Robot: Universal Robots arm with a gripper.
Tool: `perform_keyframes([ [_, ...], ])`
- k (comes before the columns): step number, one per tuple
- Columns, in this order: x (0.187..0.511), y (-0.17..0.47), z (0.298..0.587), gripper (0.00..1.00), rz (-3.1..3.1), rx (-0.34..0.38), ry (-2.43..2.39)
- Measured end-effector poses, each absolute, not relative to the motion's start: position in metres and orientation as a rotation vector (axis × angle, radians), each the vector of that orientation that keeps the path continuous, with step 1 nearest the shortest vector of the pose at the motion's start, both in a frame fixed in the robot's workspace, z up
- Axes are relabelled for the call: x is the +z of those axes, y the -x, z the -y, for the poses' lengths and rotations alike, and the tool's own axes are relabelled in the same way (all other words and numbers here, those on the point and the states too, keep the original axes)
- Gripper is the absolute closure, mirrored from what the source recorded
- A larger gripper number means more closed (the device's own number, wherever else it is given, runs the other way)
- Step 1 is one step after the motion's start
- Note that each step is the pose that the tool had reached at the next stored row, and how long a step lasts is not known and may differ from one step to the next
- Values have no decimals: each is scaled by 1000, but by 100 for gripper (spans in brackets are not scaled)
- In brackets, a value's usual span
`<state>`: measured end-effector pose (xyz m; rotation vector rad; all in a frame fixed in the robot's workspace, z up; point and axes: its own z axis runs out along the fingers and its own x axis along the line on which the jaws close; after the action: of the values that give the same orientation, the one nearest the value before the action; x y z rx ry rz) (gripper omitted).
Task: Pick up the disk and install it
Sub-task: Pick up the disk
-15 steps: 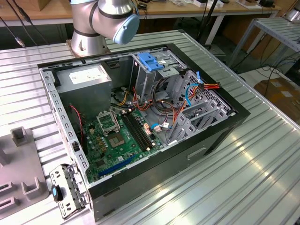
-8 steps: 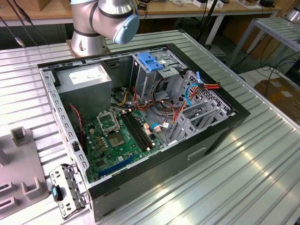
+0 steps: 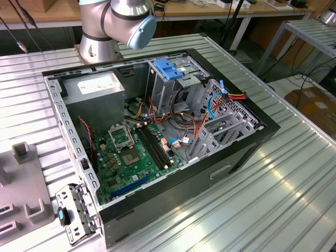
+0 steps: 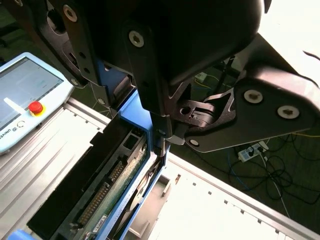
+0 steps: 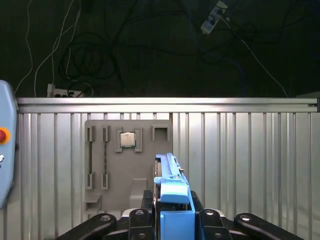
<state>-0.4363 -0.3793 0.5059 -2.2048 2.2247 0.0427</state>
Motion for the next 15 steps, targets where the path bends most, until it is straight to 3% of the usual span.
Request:
perform_keyframes([
  [15,505,422,381,63,-2229,34,2209],
])
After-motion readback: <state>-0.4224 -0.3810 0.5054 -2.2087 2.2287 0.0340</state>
